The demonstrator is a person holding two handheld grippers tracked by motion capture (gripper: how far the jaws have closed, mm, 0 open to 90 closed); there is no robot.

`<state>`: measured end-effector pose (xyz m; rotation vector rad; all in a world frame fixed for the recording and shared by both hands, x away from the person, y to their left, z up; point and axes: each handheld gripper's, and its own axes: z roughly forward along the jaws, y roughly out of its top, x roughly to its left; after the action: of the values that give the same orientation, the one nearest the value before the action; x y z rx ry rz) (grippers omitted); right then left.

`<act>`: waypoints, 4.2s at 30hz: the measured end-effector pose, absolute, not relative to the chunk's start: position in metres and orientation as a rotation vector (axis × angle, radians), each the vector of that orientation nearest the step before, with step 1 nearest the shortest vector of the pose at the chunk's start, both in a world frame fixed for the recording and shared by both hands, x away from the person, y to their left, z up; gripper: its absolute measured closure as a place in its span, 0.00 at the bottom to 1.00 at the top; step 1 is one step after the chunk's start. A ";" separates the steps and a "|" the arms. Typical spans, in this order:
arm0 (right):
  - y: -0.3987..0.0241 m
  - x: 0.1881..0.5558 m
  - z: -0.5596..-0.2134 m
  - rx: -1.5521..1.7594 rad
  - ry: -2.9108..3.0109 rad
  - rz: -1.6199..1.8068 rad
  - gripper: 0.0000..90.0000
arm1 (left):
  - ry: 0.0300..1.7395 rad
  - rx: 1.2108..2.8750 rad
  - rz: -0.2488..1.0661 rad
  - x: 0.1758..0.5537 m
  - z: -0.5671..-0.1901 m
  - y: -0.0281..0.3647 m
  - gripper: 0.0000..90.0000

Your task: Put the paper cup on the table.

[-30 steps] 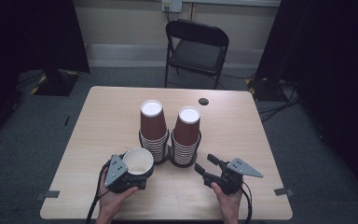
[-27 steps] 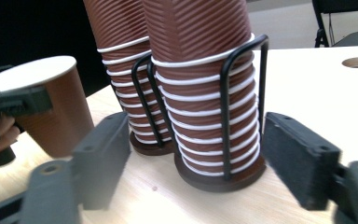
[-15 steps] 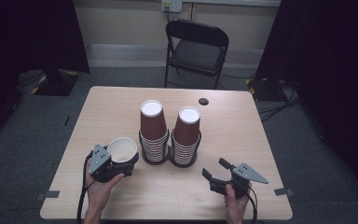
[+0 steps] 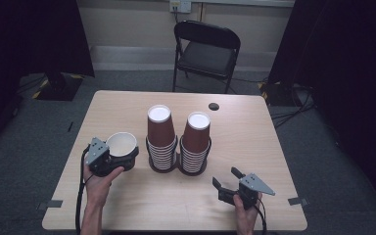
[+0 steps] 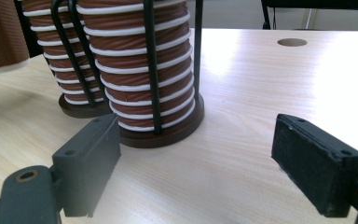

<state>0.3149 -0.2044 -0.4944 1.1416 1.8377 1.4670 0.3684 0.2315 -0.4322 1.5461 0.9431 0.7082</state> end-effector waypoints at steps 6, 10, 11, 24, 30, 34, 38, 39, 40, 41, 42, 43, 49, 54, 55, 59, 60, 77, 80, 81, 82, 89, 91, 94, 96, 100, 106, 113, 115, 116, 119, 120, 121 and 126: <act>-0.203 0.314 -0.495 1.111 1.820 1.472 0.17 | 0.967 1.536 0.702 0.383 -0.432 0.234 0.09; -0.206 0.310 -0.495 1.103 1.776 1.519 0.16 | 1.013 1.538 0.703 0.394 -0.438 0.237 0.08; -0.207 0.309 -0.496 1.100 1.770 1.533 0.16 | 1.015 1.534 0.707 0.396 -0.440 0.237 0.08; -0.205 0.310 -0.495 1.101 1.782 1.503 0.17 | 1.055 1.520 0.699 0.424 -0.458 0.238 0.07; -0.203 0.310 -0.495 1.096 1.794 1.488 0.17 | 1.057 1.537 0.734 0.436 -0.463 0.232 0.07; -0.203 0.311 -0.495 1.102 1.791 1.487 0.17 | 1.054 1.537 0.770 0.437 -0.464 0.228 0.07; -0.203 0.311 -0.495 1.105 1.798 1.480 0.17 | 1.053 1.556 0.761 0.438 -0.468 0.225 0.07; -0.203 0.311 -0.495 1.103 1.798 1.480 0.17 | 1.057 1.558 0.756 0.438 -0.469 0.225 0.07; -0.203 0.311 -0.495 1.102 1.797 1.480 0.18 | 1.062 1.564 0.753 0.438 -0.471 0.225 0.07; -0.203 0.311 -0.495 1.102 1.797 1.483 0.18 | 1.069 1.565 0.748 0.438 -0.473 0.225 0.07; -0.203 0.311 -0.495 1.100 1.797 1.485 0.18 | 1.071 1.566 0.747 0.439 -0.474 0.225 0.07; -0.203 0.311 -0.495 1.101 1.798 1.488 0.18 | 1.075 1.569 0.742 0.439 -0.476 0.225 0.07; -0.204 0.311 -0.495 1.107 1.795 1.488 0.18 | 1.136 1.610 0.688 0.439 -0.481 0.229 0.09; -0.204 0.311 -0.495 1.111 1.792 1.490 0.18 | 1.175 1.647 0.663 0.439 -0.484 0.229 0.11; -0.204 0.311 -0.495 1.107 1.791 1.491 0.18 | 1.182 1.658 0.658 0.439 -0.485 0.230 0.11; -0.204 0.312 -0.495 1.110 1.795 1.488 0.18 | 1.217 1.663 0.627 0.440 -0.487 0.232 0.12; -0.204 0.312 -0.495 1.110 1.797 1.488 0.18 | 1.222 1.673 0.625 0.440 -0.487 0.231 0.12; -0.203 0.312 -0.495 1.115 1.806 1.484 0.18 | 1.280 1.787 0.663 0.437 -0.497 0.229 0.17; -0.203 0.312 -0.495 1.114 1.803 1.482 0.18 | 1.258 1.773 0.685 0.434 -0.496 0.231 0.17; -0.203 0.312 -0.495 1.115 1.803 1.482 0.18 | 1.252 1.773 0.698 0.433 -0.496 0.232 0.17; -0.203 0.312 -0.495 1.115 1.804 1.483 0.18 | 1.247 1.773 0.697 0.431 -0.496 0.232 0.17; -0.203 0.312 -0.495 1.117 1.800 1.480 0.18 | 1.230 1.803 0.677 0.426 -0.495 0.230 0.17; -0.203 0.312 -0.495 1.118 1.802 1.479 0.18 | 1.229 1.794 0.676 0.423 -0.495 0.231 0.18; -0.203 0.312 -0.495 1.117 1.794 1.482 0.18 | 1.243 1.782 0.678 0.420 -0.496 0.231 0.18; -0.203 0.312 -0.495 1.112 1.794 1.482 0.18 | 1.239 1.776 0.687 0.418 -0.496 0.233 0.17; -0.203 0.312 -0.495 1.114 1.797 1.482 0.18 | 1.240 1.744 0.684 0.411 -0.493 0.234 0.17; -0.203 0.311 -0.495 1.109 1.796 1.499 0.18 | 1.221 1.730 0.708 0.399 -0.492 0.234 0.17; -0.203 0.311 -0.495 1.108 1.796 1.495 0.18 | 1.211 1.687 0.727 0.381 -0.491 0.236 0.17; -0.203 0.311 -0.495 1.109 1.797 1.494 0.18 | 1.190 1.690 0.732 0.374 -0.489 0.237 0.17; -0.202 0.311 -0.495 1.109 1.798 1.493 0.18 | 1.177 1.690 0.733 0.371 -0.488 0.237 0.17; -0.202 0.311 -0.495 1.106 1.799 1.491 0.18 | 1.158 1.699 0.709 0.364 -0.486 0.236 0.18; -0.202 0.311 -0.495 1.106 1.799 1.492 0.18 | 1.154 1.700 0.716 0.361 -0.485 0.236 0.18; -0.202 0.311 -0.495 1.108 1.798 1.491 0.18 | 1.154 1.686 0.709 0.358 -0.485 0.235 0.18; -0.202 0.311 -0.495 1.107 1.797 1.492 0.18 | 1.134 1.640 0.697 0.340 -0.483 0.232 0.17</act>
<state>0.3106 -0.2023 -0.4949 1.1074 1.7973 1.4918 0.3401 0.2319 -0.4827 1.6396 1.1339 0.6969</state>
